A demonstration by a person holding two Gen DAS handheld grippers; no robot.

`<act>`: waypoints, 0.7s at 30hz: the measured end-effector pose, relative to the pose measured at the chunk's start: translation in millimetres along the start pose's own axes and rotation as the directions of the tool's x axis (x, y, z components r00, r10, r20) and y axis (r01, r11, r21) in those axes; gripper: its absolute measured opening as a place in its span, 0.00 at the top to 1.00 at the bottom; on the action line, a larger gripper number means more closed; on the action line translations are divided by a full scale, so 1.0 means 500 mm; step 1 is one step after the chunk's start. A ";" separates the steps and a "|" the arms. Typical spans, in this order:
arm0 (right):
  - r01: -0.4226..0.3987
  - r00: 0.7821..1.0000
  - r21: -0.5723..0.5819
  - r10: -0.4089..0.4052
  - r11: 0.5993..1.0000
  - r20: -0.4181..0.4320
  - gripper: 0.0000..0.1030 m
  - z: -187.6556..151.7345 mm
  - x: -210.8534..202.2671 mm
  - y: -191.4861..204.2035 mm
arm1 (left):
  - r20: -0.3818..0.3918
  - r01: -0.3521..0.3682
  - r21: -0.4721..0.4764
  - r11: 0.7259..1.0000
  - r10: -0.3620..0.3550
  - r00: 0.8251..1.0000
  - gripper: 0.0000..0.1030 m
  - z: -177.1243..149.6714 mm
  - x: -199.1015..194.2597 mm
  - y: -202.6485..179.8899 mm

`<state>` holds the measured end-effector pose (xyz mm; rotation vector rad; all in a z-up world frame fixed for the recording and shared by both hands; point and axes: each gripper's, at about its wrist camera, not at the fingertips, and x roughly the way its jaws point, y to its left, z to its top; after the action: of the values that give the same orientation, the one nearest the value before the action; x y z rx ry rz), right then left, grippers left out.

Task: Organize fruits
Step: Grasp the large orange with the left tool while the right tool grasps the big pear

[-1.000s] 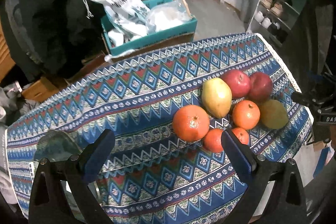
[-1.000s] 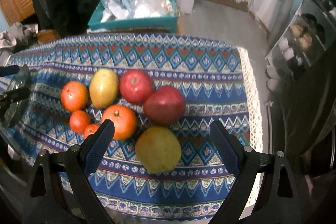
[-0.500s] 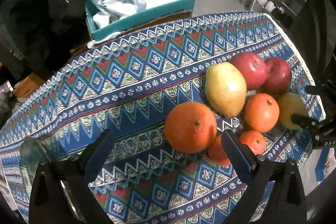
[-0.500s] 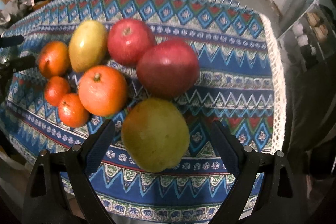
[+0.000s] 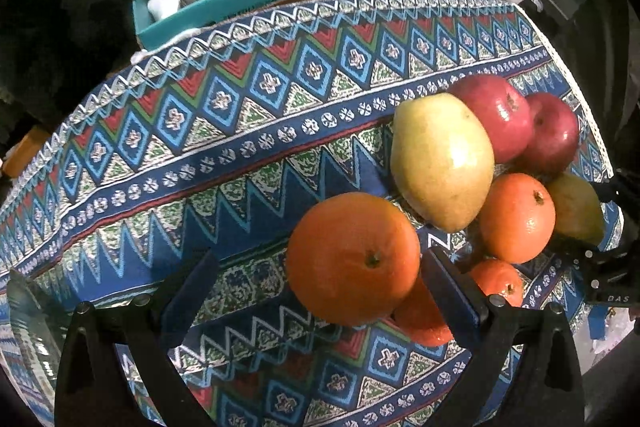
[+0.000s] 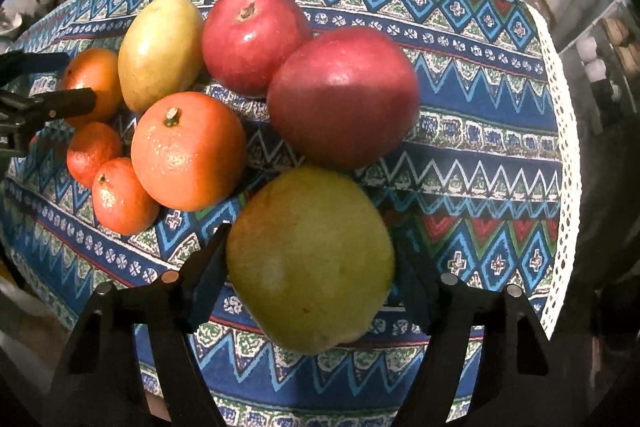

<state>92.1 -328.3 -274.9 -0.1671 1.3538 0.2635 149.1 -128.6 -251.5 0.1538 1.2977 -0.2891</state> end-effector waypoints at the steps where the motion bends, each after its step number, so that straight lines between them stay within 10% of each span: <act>1: 0.000 1.000 0.000 0.000 1.000 0.002 0.27 0.001 0.000 0.001 | -0.005 0.005 -0.001 1.000 -0.005 1.000 0.01 0.001 0.005 0.000; 9: 0.018 0.999 0.004 -0.018 1.000 0.026 0.28 -0.008 -0.012 -0.001 | -0.038 0.103 -0.011 0.995 -0.104 0.994 0.31 0.003 0.034 -0.012; 21: 0.036 0.996 0.031 -0.039 0.999 0.080 0.28 -0.007 -0.065 -0.008 | 0.013 0.052 0.011 0.999 -0.052 0.999 0.33 -0.022 0.001 -0.010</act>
<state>83.8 -335.9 -243.9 -0.1551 1.2722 0.2162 137.6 -130.4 -254.5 0.1274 1.2882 -0.3411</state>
